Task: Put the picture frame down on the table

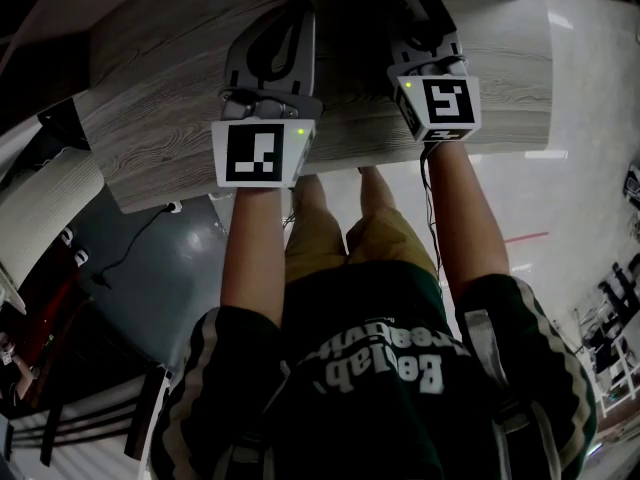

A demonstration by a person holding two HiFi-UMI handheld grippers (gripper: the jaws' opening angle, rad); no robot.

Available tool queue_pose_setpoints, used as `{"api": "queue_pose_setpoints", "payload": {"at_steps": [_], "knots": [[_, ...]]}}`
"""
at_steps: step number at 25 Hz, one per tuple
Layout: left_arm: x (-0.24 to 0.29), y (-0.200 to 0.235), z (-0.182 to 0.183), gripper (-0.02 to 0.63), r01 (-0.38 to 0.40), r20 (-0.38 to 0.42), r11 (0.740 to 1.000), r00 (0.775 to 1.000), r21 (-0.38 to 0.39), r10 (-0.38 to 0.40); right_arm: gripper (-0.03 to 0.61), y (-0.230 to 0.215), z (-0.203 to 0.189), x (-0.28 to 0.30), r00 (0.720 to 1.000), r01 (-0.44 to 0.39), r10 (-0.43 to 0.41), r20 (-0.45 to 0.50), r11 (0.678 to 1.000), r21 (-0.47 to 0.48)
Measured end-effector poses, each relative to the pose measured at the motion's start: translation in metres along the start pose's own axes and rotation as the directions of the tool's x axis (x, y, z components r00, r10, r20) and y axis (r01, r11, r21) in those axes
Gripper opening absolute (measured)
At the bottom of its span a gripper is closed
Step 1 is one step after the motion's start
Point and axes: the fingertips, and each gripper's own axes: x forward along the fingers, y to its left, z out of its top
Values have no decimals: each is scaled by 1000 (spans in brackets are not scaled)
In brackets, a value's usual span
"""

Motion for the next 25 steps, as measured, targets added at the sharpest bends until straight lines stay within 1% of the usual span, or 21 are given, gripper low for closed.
{"api": "queue_pose_setpoints", "payload": {"at_steps": [7,8,9,10,11,18,25], "knots": [[1,1,-3,18,-3,-3,1000,1000,0,3,45,0,1,-1,1000,-12,12,8,1000,7],[1,2,-3,18,-4,-5,1000,1000,-1,4,53,0,0,-1,1000,-16,16,6,1000,10],[1,2,-4,18,-5,-7,1000,1000,-2,4,74,1,-1,-1,1000,-20,20,4,1000,12],[1,2,-5,18,-5,-9,1000,1000,-3,5,109,2,-2,-1,1000,-25,25,2,1000,15],[1,1,-5,18,-5,-9,1000,1000,-4,5,125,2,-3,-2,1000,-28,28,1,999,17],[1,0,-4,18,-1,-6,1000,1000,-7,1,188,5,-4,-1,999,-41,41,-5,999,14],[-1,0,-5,18,-3,-6,1000,1000,-10,3,215,6,-7,-3,999,-35,35,-20,999,1]]}}
